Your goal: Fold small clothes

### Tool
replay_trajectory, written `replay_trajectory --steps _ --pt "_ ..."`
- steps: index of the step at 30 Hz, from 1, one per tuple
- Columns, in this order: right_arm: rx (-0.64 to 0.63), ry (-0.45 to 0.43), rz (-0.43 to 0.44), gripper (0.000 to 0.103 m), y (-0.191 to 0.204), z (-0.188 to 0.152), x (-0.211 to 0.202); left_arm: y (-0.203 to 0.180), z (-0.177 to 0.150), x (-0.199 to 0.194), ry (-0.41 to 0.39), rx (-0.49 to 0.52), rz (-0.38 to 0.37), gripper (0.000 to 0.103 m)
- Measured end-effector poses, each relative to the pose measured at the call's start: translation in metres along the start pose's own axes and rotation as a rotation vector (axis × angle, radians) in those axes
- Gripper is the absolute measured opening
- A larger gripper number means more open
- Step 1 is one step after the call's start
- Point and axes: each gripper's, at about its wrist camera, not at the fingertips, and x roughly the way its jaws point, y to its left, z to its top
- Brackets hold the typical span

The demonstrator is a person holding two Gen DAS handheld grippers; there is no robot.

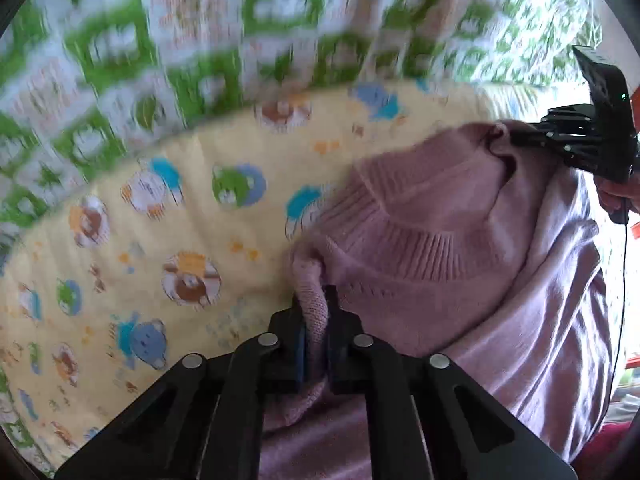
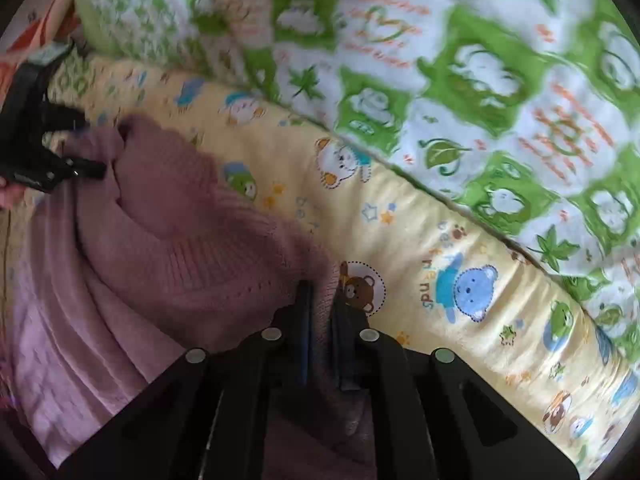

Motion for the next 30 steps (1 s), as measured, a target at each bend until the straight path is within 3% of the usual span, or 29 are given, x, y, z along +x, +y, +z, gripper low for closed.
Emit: replay_trajectory --steps 3,5,9,11,14,16,17,18,20,22,24,30 --pt "0.104 -0.108 -0.029 0.005 -0.018 0.001 -0.028 0.001 0.013 -0.007 -0.048 -0.027 0.063 0.004" --pt "0.176 -0.152 -0.047 0.004 -0.033 -0.002 -0.038 0.005 0.016 0.008 -0.029 -0.059 0.115 0.004" --pt "0.213 -0.077 -0.104 0.004 -0.036 -0.014 -0.009 0.0 0.016 0.019 -0.051 -0.087 0.174 0.005" --pt "0.255 -0.078 -0.108 0.005 -0.038 -0.017 -0.007 -0.008 0.013 0.016 -0.063 -0.116 0.166 0.007" --pt "0.329 -0.122 -0.063 0.015 -0.036 -0.014 -0.022 -0.003 -0.001 -0.008 -0.097 -0.162 0.154 0.018" --pt "0.333 -0.147 -0.08 0.026 -0.035 -0.019 -0.043 0.002 -0.016 -0.022 -0.107 -0.208 0.144 0.032" --pt "0.337 -0.169 -0.078 0.033 -0.031 -0.022 -0.053 0.005 -0.028 -0.033 -0.118 -0.248 0.147 0.046" --pt "0.347 -0.199 -0.066 0.036 -0.026 -0.028 -0.066 0.005 -0.04 -0.042 -0.129 -0.268 0.151 0.052" --pt "0.371 -0.238 -0.037 0.046 -0.015 -0.045 -0.089 0.003 -0.07 -0.06 -0.151 -0.311 0.13 0.054" --pt "0.39 -0.258 -0.02 0.047 -0.002 -0.07 -0.108 -0.004 -0.105 -0.075 -0.155 -0.358 0.107 0.056" --pt "0.416 -0.258 -0.004 0.048 0.018 -0.094 -0.12 -0.016 -0.144 -0.087 -0.151 -0.403 0.092 0.066" --pt "0.499 -0.204 0.038 0.05 0.072 -0.169 -0.135 -0.057 -0.26 -0.101 -0.074 -0.518 0.057 0.068"
